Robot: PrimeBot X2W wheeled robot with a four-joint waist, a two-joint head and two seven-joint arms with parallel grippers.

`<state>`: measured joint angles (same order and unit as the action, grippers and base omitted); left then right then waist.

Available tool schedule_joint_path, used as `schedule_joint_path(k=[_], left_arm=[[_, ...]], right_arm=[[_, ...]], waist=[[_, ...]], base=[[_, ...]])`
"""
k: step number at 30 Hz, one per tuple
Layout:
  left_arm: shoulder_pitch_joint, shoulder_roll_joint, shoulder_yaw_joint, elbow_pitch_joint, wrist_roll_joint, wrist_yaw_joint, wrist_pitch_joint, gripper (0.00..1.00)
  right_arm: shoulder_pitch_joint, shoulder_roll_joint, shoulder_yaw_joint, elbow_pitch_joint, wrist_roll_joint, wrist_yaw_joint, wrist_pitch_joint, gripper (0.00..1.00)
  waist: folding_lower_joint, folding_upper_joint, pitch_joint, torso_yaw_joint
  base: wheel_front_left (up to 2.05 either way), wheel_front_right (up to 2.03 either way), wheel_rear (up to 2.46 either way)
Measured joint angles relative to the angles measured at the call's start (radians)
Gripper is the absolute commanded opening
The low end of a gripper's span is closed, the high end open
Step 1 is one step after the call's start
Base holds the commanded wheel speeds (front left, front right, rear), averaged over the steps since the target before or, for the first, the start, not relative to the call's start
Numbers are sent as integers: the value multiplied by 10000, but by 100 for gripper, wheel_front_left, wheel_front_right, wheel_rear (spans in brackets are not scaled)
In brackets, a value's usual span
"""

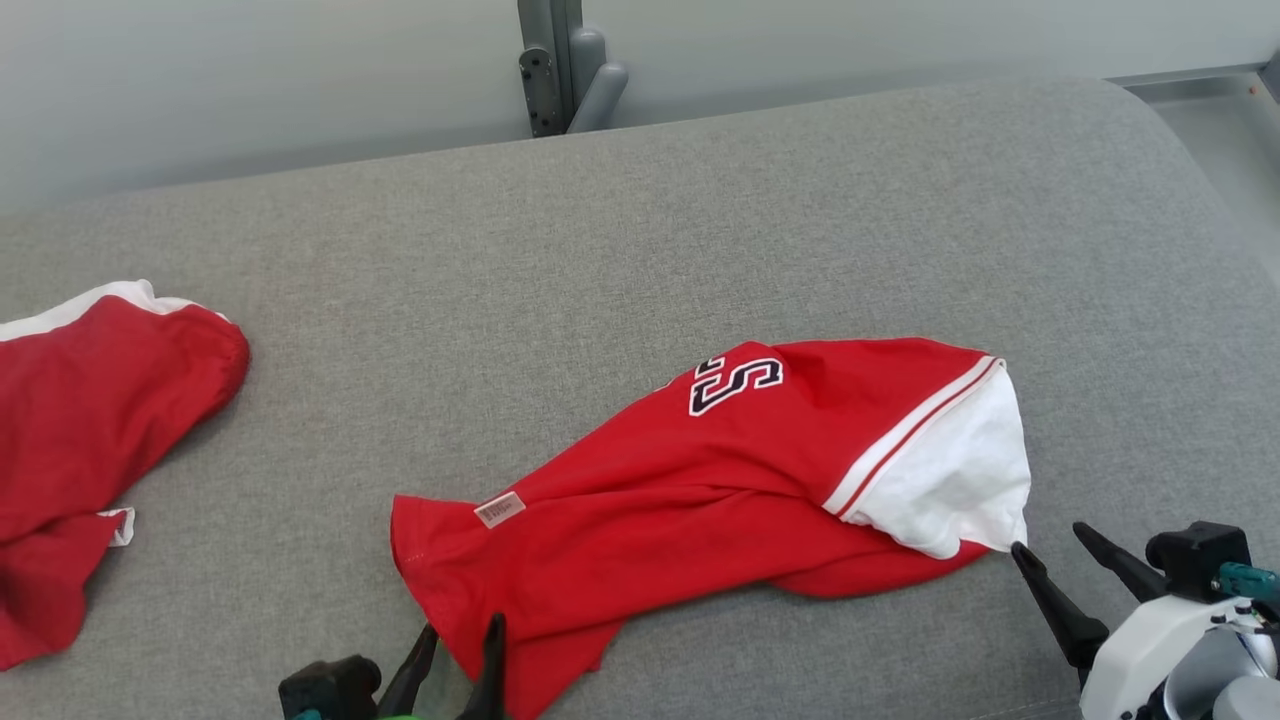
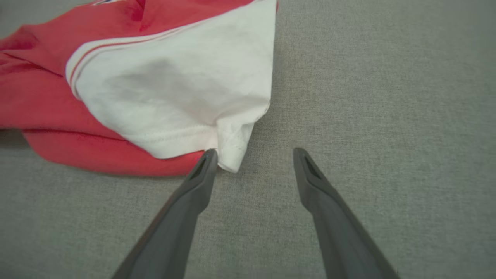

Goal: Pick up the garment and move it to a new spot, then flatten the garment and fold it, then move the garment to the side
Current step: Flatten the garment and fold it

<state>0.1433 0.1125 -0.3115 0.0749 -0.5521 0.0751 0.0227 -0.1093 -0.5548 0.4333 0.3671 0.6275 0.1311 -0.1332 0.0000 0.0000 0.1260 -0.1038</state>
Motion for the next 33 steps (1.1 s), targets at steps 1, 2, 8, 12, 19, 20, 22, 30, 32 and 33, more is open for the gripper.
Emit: schedule_joint_path(k=[1,2,8,12,19,20,22,30,32,33], left_arm=[[252,19,10,-115,0,2,-115,100],[374,42,13,-192,0,6,-161,100],[890,213,242,-807,21,173,-673,100],[1137,364,364,-1018,199,276,-1039,100],[1416,581,477,-1032,598,393,-1695,100],[1474,596,500,-982,600,395,-1774,100],[1574,604,527,-874,616,395,-1979,100],[1615,683,696,-322,734,138,-2629,100],[1612,681,729,-247,771,121,-2671,100],[1608,679,756,-153,807,88,-2709,100]], right_arm=[[292,58,-255,-82,-88,0,10,100],[450,90,-389,-140,-136,0,12,100],[1248,370,-1392,-520,-644,0,-6,100],[1753,608,-2107,-721,-1294,0,-217,100],[2480,1448,-3522,-836,-2635,2,-803,100],[2578,1580,-3670,-840,-2777,0,-840,100],[2759,1852,-4002,-865,-3003,0,-989,100],[3108,2633,-4740,-826,-3894,2,-1254,100],[3108,2704,-4801,-844,-3948,0,-1266,100],[3113,2765,-4844,-874,-4002,0,-1283,100]], waist=[[0,0,-134,19],[0,0,-202,31],[0,0,-549,134],[0,0,-749,216],[0,0,-1031,375],[0,0,-1080,394],[0,0,-1173,430],[0,0,-1458,584],[0,0,-1483,595],[0,0,-1505,605]], base=[[0,0,0],[0,0,0],[0,0,0],[0,0,0],[0,0,0],[0,0,0],[0,0,0],[0,0,0],[0,0,0],[0,0,0]])
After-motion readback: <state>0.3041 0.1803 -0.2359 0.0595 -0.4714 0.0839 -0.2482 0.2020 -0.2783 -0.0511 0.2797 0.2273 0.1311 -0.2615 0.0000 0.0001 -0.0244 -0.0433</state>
